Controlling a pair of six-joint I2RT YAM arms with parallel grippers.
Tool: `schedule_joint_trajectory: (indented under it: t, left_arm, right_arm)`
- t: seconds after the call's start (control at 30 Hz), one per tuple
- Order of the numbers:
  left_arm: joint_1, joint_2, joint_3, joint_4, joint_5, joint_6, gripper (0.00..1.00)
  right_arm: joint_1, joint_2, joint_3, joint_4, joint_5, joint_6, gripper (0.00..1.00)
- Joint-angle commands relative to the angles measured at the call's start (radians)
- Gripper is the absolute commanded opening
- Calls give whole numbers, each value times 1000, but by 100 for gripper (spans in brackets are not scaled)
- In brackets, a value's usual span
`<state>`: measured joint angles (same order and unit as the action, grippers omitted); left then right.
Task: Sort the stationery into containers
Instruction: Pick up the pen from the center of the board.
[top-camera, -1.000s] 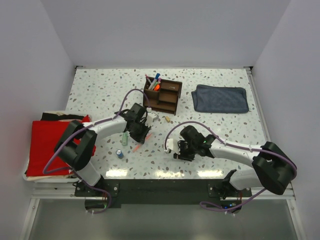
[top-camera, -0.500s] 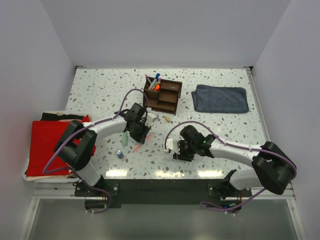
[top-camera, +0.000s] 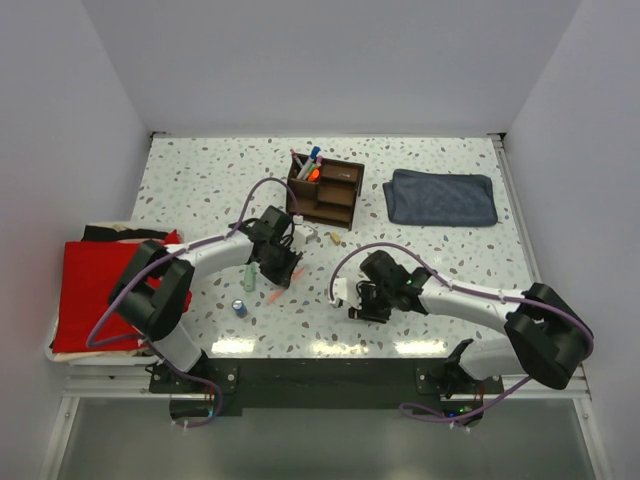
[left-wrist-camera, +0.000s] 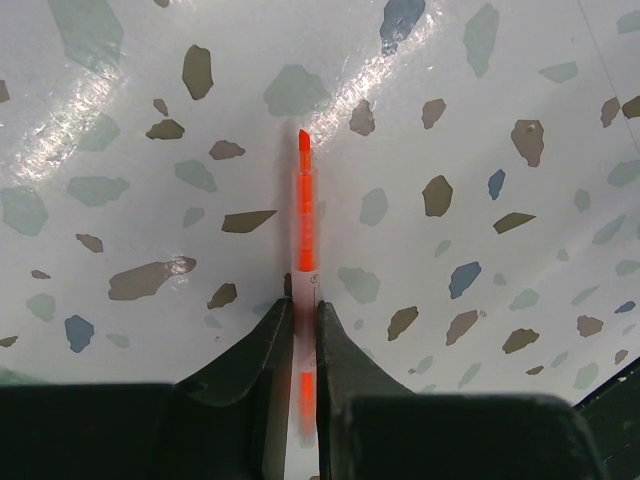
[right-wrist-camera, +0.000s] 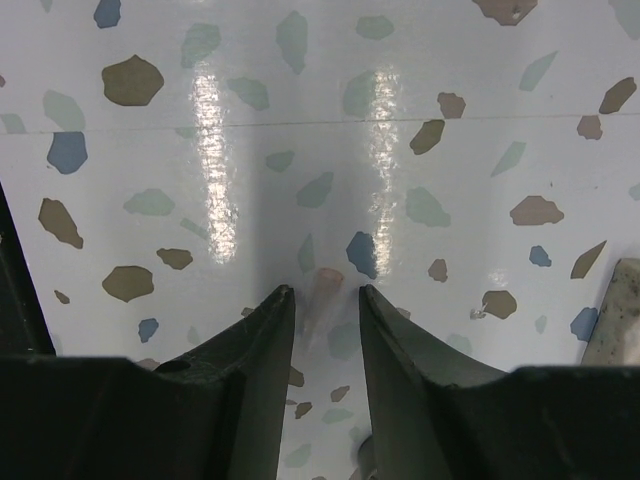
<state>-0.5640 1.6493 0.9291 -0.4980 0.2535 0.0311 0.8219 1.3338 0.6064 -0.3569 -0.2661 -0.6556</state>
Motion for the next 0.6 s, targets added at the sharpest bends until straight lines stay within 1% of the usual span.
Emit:
schedule_joint_trajectory:
  t: [0.0,0.13,0.37,0.57]
  left_arm:
    - [6,4,16,27,29,7,0]
    - [6,20,31,24,32,4,0]
    - [6,24,31,26,33,3,0]
    - [6,32,34,27,43,1,0]
  right_arm:
    - [-21,13,-13,-128,56,-35,38]
    - [-21,27,-10,-142,42,-47,37]
    - [-21,77,13,-174,15,-73,32]
    - [-21,182,75,-229,-19,-91,20]
